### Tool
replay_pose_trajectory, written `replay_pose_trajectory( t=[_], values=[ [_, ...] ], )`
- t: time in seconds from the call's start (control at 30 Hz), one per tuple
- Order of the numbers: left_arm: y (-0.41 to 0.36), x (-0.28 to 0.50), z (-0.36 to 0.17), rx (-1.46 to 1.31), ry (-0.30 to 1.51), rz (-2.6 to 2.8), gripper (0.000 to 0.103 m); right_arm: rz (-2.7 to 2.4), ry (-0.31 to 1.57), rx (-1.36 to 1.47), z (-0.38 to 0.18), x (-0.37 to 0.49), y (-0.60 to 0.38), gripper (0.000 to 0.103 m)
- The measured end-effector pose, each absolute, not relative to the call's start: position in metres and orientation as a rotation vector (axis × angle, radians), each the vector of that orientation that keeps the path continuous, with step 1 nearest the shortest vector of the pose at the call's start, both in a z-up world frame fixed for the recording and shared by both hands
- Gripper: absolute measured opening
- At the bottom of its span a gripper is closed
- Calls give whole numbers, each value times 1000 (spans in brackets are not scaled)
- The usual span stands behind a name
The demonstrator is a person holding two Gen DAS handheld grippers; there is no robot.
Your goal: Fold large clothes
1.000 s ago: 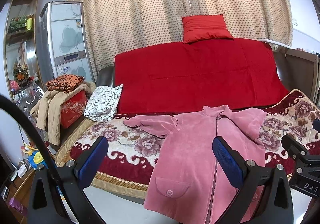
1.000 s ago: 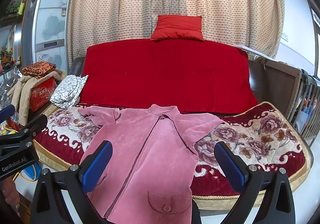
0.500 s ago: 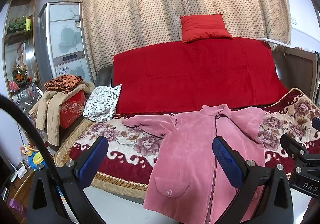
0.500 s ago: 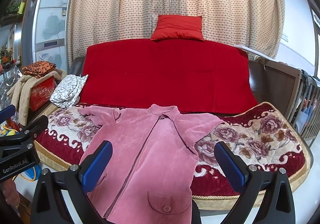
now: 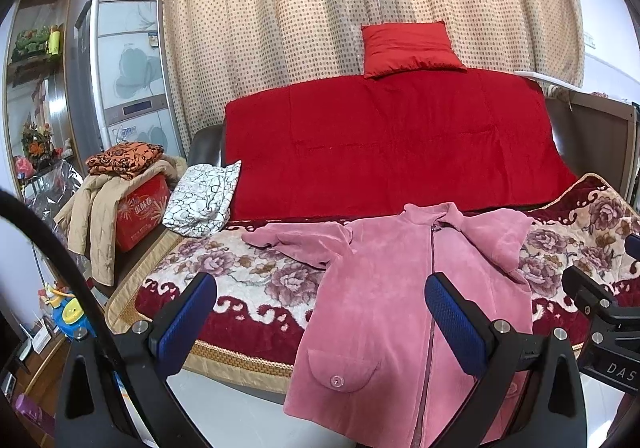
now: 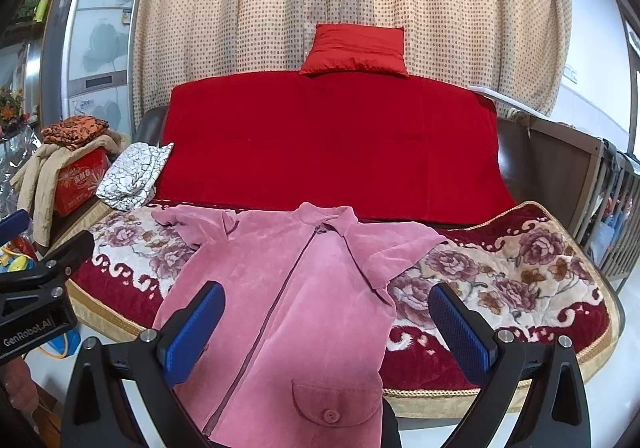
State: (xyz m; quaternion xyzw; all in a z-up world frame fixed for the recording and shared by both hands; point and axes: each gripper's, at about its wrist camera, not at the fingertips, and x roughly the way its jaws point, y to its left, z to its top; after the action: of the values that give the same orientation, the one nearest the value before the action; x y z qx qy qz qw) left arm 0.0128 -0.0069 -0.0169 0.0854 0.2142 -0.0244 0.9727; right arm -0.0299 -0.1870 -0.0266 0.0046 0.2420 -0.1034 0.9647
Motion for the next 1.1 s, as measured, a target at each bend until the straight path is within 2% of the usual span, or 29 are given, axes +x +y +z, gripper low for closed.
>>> replay_pose_trajectory(
  t=[0.47, 0.63, 0.87, 1.0, 1.1],
  values=[
    [-5, 40, -38, 167, 511, -30, 103, -212, 538, -20, -41, -7, -186, 103],
    [-5, 82, -62, 150, 617, -59, 103, -149, 580, 40, -54, 14, -204, 103],
    [-6, 172, -134, 171, 862, -44, 103, -113, 666, 413, -105, 76, -314, 103],
    [-8, 213, -167, 192, 941, -15, 103, -163, 713, 643, -144, 117, -390, 103],
    [-11, 234, -183, 201, 978, -9, 103, -204, 706, 695, -164, 145, -427, 103]
  ],
)
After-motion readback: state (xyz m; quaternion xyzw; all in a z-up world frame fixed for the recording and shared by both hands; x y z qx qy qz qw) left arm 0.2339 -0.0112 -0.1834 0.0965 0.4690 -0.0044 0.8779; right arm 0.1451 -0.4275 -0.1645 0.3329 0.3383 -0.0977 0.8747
